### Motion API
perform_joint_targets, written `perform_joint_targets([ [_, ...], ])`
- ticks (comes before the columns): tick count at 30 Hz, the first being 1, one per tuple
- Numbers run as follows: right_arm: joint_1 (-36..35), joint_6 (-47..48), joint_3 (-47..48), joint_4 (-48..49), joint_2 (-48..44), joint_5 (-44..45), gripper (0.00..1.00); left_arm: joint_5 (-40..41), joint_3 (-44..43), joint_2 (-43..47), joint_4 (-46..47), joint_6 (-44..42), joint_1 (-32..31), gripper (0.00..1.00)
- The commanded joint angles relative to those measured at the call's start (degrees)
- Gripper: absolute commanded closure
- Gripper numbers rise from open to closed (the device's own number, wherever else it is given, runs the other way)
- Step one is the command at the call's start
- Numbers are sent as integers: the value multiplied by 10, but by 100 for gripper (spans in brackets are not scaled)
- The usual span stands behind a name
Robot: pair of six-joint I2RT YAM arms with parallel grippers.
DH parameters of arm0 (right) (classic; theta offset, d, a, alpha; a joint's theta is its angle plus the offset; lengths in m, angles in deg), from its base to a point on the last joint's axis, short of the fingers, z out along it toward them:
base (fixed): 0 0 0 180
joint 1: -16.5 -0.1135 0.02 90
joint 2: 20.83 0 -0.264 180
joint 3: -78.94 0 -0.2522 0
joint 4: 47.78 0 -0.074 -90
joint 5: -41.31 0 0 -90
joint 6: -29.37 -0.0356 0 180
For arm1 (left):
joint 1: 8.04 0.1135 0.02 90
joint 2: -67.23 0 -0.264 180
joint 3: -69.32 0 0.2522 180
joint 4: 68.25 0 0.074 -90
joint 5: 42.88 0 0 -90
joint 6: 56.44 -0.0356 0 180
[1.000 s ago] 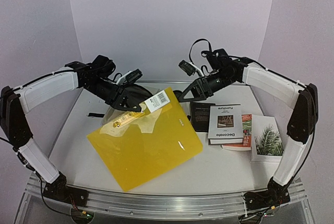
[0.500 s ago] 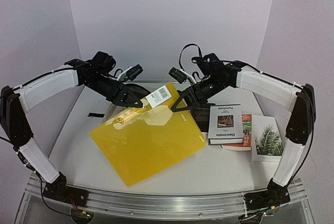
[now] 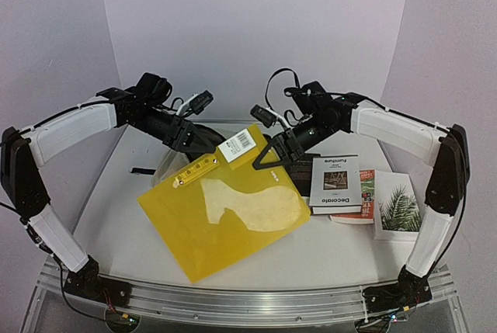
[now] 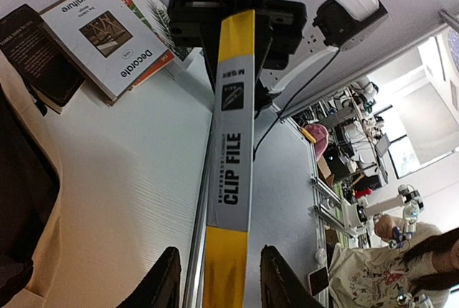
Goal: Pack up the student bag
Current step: Place the stationery in the student bag.
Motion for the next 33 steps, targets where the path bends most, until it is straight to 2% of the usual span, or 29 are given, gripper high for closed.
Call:
perform_joint_targets([
  [1, 23, -128, 13, 110, -24, 89, 100, 95, 27, 47, 89, 65, 22, 42],
  [4, 58, -190, 7, 166, -48, 103, 100, 142, 54, 69, 140, 119, 51, 29],
  [7, 83, -227, 20, 182, -68, 132, 100, 213, 70, 82, 177, 178, 87, 21],
  [14, 170, -317, 43, 191, -96, 168, 100, 391, 80, 64, 203, 268, 125, 11],
  [20, 237, -357, 29, 204, -113, 182, 100, 417, 62, 5, 219, 307, 134, 7],
  [26, 247, -361, 11, 213, -117, 184, 100, 395, 54, -61, 251, 346, 138, 4],
  [28, 247, -359, 5, 214, -117, 181, 100, 367, 48, -85, 269, 355, 138, 3],
  [30, 247, -360, -5, 215, -119, 177, 100, 338, 35, -104, 281, 362, 138, 8],
  [31, 247, -363, -10, 215, -121, 177, 100, 330, 29, -113, 281, 363, 138, 13],
  [33, 247, -368, -20, 214, -131, 182, 100, 312, 17, -129, 277, 363, 138, 30],
])
